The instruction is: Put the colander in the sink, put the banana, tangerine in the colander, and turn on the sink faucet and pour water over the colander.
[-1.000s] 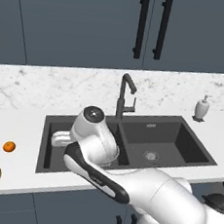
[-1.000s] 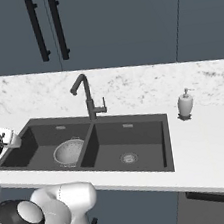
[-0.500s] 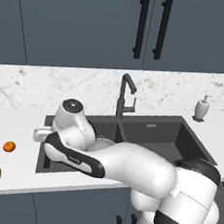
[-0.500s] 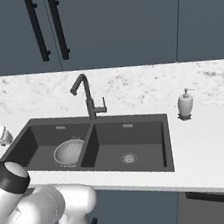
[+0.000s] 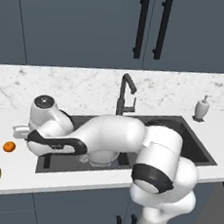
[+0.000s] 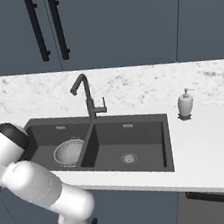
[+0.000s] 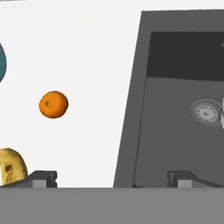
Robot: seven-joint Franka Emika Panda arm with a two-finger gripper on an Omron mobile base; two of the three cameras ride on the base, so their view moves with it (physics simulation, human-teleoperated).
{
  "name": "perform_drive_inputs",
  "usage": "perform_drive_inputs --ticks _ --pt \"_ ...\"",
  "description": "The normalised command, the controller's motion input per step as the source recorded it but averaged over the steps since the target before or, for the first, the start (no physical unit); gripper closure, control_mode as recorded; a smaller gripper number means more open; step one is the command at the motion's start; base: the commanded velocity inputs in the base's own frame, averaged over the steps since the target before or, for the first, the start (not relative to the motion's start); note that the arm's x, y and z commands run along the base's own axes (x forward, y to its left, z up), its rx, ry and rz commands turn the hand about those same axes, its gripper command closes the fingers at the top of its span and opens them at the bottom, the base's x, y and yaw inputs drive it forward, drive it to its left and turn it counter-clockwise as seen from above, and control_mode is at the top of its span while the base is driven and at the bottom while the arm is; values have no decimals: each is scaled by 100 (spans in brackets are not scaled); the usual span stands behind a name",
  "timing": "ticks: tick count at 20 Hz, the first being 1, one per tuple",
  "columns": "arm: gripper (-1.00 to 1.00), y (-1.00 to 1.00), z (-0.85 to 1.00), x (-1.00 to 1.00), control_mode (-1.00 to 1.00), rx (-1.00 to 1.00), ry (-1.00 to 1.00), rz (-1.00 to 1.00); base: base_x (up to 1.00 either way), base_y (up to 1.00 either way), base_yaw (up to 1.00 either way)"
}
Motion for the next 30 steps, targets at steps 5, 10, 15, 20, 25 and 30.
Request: perform_drive_inputs --ticks 5,10,15,20,25,30 --pt "-100 14 -1 23 -100 -2 0 -1 0 0 0" --pt "-100 9 -26 21 -100 -1 11 0 0 0 0" --pt "-100 3 -30 28 -100 0 13 0 0 0 0" --pt "-100 26 -23 24 -100 0 10 0 0 0 0" --pt "-100 37 -22 4 -100 -1 1 0 0 0 0" --pt "-100 22 -13 0 -100 0 0 0 0 0 0"
